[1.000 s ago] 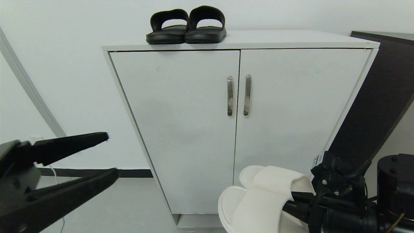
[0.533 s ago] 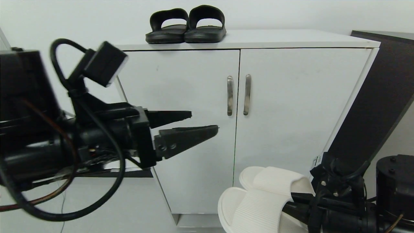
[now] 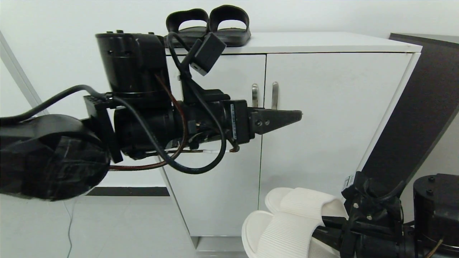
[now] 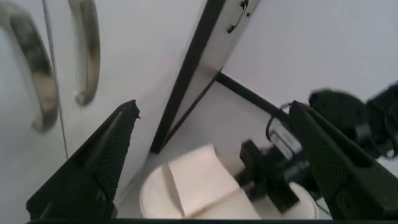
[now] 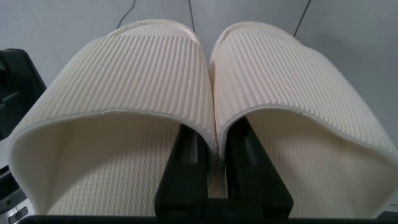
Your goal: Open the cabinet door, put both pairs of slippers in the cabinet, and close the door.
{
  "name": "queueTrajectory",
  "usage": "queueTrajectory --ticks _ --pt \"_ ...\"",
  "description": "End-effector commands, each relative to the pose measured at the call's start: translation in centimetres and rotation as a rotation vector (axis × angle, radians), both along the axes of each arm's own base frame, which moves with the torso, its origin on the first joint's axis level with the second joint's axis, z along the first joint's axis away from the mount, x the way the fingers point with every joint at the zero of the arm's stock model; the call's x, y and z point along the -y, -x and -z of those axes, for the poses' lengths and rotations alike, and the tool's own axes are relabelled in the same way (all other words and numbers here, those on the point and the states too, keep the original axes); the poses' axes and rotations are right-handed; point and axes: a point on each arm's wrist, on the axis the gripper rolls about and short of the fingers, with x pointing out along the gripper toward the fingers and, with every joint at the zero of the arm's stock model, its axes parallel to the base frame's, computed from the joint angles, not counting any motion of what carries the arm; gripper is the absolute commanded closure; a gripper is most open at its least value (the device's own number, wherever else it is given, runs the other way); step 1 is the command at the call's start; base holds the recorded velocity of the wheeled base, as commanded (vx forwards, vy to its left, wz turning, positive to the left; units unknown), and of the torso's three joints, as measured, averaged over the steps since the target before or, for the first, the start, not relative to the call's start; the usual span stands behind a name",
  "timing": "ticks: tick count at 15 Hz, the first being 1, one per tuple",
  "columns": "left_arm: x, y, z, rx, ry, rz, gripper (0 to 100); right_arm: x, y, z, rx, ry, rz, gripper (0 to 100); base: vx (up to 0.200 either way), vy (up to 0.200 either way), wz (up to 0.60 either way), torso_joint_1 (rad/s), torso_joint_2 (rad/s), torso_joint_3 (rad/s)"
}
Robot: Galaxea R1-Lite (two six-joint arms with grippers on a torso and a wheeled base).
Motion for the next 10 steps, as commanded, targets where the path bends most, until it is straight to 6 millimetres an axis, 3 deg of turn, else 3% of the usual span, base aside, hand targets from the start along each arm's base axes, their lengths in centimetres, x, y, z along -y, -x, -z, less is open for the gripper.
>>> queueTrajectory --ticks 1,10 --pt "1.6 -1.9 0.4 -0.011 -0.001 -0.005 0 0.0 0.0 0.1 -0.001 0.003 -0.002 100 0.000 0.000 0.00 0.000 0.00 0.000" --pt "2.8 -3.2 0.8 -0.012 -0.009 -0.141 0 -0.1 -0.1 -0.1 0.009 0.001 -0.001 100 0.000 0.000 0.00 0.000 0.00 0.000"
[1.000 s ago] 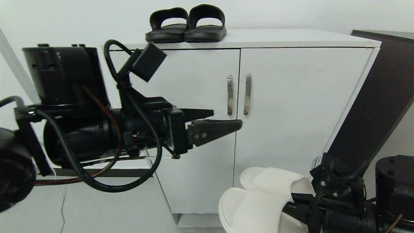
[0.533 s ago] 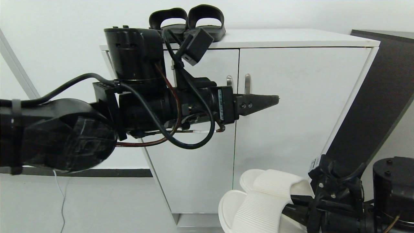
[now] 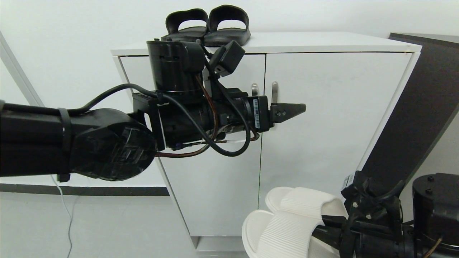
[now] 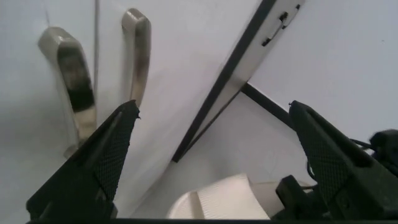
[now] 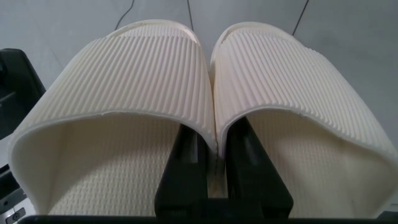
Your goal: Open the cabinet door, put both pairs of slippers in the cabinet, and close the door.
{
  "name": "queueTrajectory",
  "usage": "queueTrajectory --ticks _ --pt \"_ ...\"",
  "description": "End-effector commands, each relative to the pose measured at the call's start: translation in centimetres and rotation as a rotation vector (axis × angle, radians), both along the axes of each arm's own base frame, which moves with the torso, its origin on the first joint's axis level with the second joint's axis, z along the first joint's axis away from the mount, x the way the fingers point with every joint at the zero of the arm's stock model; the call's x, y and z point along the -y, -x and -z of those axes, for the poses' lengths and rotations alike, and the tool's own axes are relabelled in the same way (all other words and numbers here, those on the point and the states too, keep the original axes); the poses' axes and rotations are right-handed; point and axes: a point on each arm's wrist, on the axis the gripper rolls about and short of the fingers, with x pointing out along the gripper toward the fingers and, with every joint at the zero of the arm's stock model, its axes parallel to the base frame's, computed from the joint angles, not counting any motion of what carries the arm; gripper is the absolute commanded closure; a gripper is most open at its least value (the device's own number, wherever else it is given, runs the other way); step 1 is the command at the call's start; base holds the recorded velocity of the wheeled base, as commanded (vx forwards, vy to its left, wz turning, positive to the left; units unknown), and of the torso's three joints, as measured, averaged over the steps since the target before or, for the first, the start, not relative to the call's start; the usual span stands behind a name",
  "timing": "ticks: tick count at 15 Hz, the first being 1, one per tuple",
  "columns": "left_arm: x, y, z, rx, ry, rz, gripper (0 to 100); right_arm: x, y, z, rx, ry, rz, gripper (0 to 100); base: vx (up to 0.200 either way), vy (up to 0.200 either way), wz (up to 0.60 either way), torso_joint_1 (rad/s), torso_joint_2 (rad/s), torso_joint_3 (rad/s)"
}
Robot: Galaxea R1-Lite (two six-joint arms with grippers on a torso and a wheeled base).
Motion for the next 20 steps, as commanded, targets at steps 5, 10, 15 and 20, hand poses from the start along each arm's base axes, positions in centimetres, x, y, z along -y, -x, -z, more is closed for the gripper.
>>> queueTrajectory --ticks 5,10,15,20 --pt "1.6 -2.0 0.4 0.007 0.004 -0.058 0 0.1 0.1 -0.1 0.005 -0.003 0.000 100 0.000 0.000 0.00 0.000 0.00 0.000" --pt "1.9 -2.4 0.9 -0.003 -0.005 -0.056 100 0.0 0.1 0.0 0.002 0.000 -0.003 100 0.000 0.000 0.00 0.000 0.00 0.000" --pt "1.2 -1.6 1.2 -0.017 -0.015 -0.055 100 -0.1 0.2 0.0 0.000 0.001 -0.010 100 0.000 0.000 0.00 0.000 0.00 0.000" --pt "0.6 -0.4 0.9 -0.021 -0.011 -0.038 100 0.2 2.1 -0.4 0.000 -0.030 -0.128 100 0.000 0.000 0.00 0.000 0.00 0.000"
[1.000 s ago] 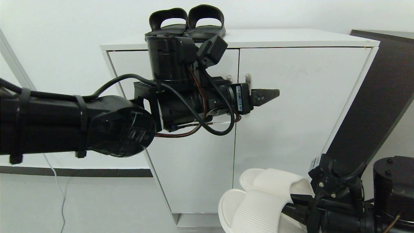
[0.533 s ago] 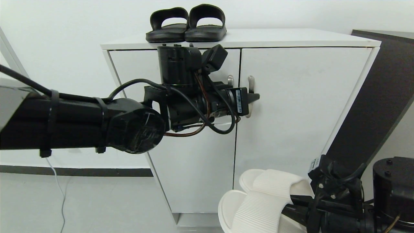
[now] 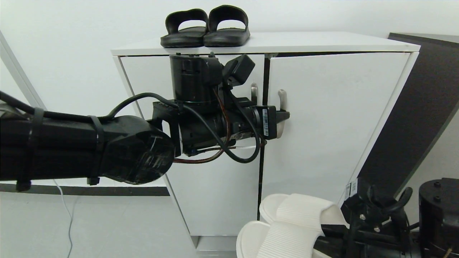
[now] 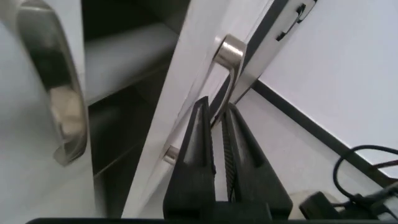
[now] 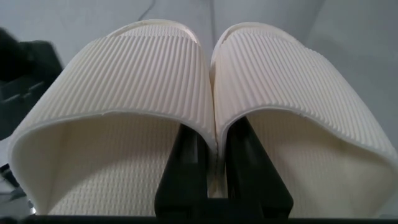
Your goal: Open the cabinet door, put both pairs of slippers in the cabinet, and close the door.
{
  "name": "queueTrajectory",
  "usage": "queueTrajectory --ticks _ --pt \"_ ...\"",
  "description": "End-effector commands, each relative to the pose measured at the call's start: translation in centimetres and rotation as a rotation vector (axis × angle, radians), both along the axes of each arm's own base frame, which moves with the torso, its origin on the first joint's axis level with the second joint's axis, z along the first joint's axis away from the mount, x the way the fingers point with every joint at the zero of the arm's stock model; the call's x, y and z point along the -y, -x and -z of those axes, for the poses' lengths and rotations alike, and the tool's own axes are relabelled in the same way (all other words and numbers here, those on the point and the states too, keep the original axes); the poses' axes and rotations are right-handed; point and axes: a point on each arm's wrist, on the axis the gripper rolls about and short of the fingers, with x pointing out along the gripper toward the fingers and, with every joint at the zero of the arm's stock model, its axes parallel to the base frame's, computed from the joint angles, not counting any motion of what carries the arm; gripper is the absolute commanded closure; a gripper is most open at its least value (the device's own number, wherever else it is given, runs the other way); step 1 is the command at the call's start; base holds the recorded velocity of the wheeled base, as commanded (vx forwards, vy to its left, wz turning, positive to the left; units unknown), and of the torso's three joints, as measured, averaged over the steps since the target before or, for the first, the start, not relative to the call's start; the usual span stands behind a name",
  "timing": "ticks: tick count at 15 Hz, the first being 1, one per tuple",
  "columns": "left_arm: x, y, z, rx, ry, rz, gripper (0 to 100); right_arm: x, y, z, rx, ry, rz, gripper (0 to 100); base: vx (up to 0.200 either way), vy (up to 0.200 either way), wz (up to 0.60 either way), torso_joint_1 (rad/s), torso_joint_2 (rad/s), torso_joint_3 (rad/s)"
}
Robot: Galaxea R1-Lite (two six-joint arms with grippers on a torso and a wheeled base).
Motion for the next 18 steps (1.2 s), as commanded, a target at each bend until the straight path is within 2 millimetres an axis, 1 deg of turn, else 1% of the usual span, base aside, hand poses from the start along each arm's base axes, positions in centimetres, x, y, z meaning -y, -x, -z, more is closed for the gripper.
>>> queueTrajectory --ticks 1,2,3,7,10,13,14,16,17,18 --pt "0.1 1.5 -0.9 0.005 0.024 0.030 100 0.5 1.4 -0.4 0.007 -0.026 -0.070 100 0.000 0.000 0.00 0.000 0.00 0.000" --pt "0.3 2.0 -1.0 -0.002 0.028 0.042 100 0.6 1.5 -0.4 0.009 -0.031 -0.079 100 0.000 0.000 0.00 0.000 0.00 0.000" --pt "0.5 3.3 -1.1 -0.005 0.028 0.071 100 0.7 1.9 -0.6 0.013 -0.037 -0.094 100 0.000 0.000 0.00 0.000 0.00 0.000" --pt "0.0 6.2 -1.5 -0.004 0.029 0.117 100 0.7 2.4 -0.1 0.001 -0.025 -0.114 100 0.000 0.000 0.00 0.000 0.00 0.000" --pt "-1.3 7.9 -1.8 0.002 0.031 0.125 100 0.6 2.7 0.2 -0.015 -0.018 -0.147 100 0.000 0.000 0.00 0.000 0.00 0.000" --pt "-3.0 10.1 -1.9 0.004 0.031 0.148 100 0.6 2.9 0.3 -0.012 -0.013 -0.156 100 0.000 0.000 0.00 0.000 0.00 0.000" --pt "-3.2 10.3 -1.9 0.004 0.031 0.150 100 0.6 3.0 0.5 -0.004 -0.003 -0.165 100 0.000 0.000 0.00 0.000 0.00 0.000" --pt "-3.2 10.0 -1.7 0.000 0.028 0.143 100 0.7 3.2 0.8 0.008 0.014 -0.177 100 0.000 0.000 0.00 0.000 0.00 0.000" --pt "-3.3 8.7 -1.2 -0.011 0.016 0.109 100 0.7 3.2 0.8 0.016 0.018 -0.183 100 0.000 0.000 0.00 0.000 0.00 0.000" --pt "-3.0 7.8 -0.7 -0.012 0.020 0.095 100 0.8 3.3 0.7 0.018 0.016 -0.183 100 0.000 0.000 0.00 0.000 0.00 0.000"
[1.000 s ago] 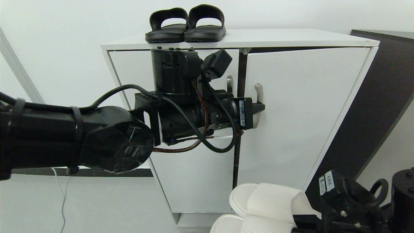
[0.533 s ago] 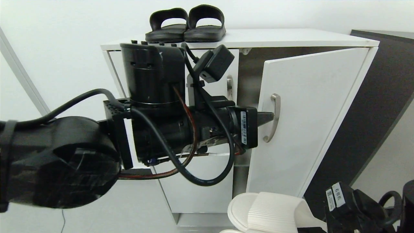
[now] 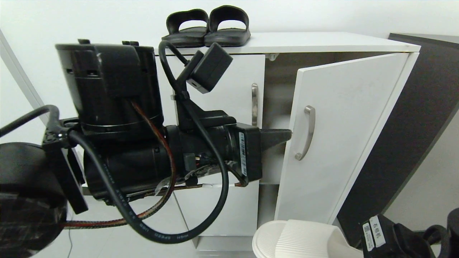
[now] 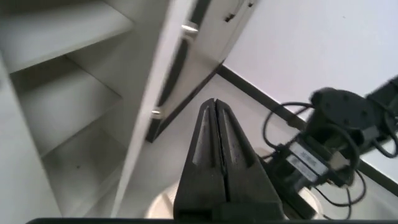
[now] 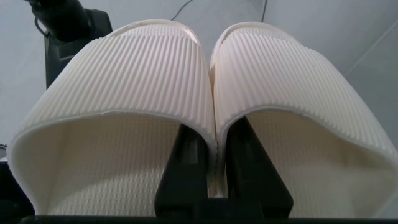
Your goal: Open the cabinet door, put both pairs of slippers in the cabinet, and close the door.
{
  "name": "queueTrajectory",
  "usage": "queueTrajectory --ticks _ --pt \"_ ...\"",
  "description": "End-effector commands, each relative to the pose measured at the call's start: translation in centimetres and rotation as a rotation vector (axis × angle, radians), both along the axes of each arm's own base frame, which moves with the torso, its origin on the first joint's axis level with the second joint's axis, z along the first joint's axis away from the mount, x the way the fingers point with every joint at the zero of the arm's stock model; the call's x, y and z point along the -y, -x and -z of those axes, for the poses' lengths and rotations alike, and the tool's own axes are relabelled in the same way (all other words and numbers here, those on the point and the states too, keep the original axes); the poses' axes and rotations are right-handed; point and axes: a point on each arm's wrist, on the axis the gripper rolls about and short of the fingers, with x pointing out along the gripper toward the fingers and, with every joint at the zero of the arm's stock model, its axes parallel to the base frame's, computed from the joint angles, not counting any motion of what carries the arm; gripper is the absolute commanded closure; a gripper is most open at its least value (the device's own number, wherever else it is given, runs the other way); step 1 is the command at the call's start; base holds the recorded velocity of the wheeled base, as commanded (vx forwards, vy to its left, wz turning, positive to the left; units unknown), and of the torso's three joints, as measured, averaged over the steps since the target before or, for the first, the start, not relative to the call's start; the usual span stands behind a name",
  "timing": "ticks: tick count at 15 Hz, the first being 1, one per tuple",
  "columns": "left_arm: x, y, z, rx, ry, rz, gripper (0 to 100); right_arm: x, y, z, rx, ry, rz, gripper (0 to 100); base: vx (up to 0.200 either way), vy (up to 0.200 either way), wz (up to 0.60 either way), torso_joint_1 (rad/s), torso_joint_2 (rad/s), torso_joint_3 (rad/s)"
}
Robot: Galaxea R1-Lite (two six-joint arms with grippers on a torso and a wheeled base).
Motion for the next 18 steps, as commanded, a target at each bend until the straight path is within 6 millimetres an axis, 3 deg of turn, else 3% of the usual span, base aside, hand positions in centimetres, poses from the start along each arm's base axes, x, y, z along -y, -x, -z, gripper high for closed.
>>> queueTrajectory --ticks 1,7,18 --pt "0.3 -2.4 1.1 -0.006 0.006 -0.050 100 0.0 0.2 -0.1 0.004 -0.003 -0.008 100 0.000 0.000 0.00 0.000 0.00 0.000" --pt "2.8 -6.4 1.9 -0.004 0.054 -0.080 100 0.0 0.4 -0.1 0.006 -0.005 -0.016 100 0.000 0.000 0.00 0.000 0.00 0.000" --pt "5.8 -10.6 2.5 -0.047 0.115 -0.108 100 -0.4 0.9 0.7 -0.018 0.027 -0.051 100 -0.018 0.000 0.00 0.000 0.00 0.000"
